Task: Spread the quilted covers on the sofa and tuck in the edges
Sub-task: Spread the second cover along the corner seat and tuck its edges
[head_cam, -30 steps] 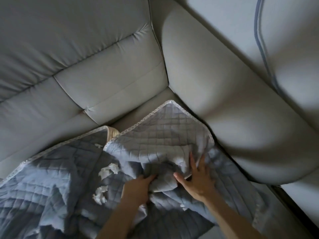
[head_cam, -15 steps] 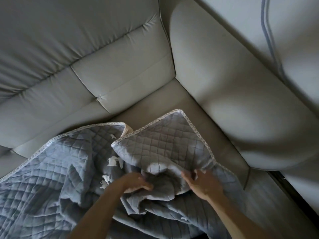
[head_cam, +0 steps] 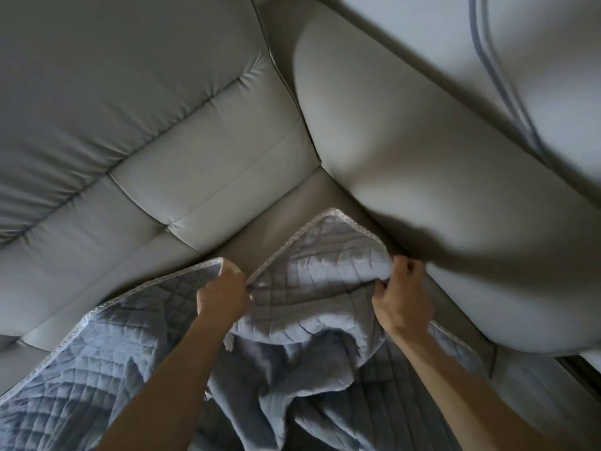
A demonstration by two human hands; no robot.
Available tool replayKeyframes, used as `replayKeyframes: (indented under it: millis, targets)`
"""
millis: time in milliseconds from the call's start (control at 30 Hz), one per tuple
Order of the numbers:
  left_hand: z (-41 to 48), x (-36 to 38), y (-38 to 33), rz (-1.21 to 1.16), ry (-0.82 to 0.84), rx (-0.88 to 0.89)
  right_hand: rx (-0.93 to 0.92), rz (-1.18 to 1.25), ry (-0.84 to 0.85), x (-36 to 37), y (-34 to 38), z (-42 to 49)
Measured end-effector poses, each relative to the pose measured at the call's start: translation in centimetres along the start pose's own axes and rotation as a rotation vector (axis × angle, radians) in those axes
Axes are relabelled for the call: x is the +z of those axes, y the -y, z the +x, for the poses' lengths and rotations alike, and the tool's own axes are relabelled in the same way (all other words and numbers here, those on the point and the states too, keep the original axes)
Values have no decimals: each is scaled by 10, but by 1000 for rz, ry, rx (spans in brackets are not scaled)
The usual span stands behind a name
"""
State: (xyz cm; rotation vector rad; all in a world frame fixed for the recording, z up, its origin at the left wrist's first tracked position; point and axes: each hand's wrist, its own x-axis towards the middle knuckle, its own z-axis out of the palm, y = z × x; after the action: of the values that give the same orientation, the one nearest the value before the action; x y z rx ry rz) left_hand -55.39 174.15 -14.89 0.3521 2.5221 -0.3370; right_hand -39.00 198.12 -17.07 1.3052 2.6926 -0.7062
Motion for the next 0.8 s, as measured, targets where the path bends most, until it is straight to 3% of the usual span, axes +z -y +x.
replayKeyframes:
  millis: [100, 233, 333, 433, 533, 600, 800]
  targets:
    - [12, -46, -18, -171, -257, -47, -27, 43, -146, -16, 20, 31]
    - [46, -78, -33, -380, -363, -100, -78, 48, -18, -30, 44, 64]
    - [59, -69, -43, -547, -312, -48, -267, 73, 70, -18, 47, 57]
    - [63, -40, -59, -434, -291, 130, -440, -64, 84, 19, 35, 49]
    - [77, -6, -68, -269, 24, 144, -439, -267, 406, 56, 15, 56]
    - [91, 22, -65, -209, 182, 88, -316, -241, 470, 73, 0, 64]
    - [114, 63, -42, -196, 53, 215, -288, -248, 369, 92, -4, 62]
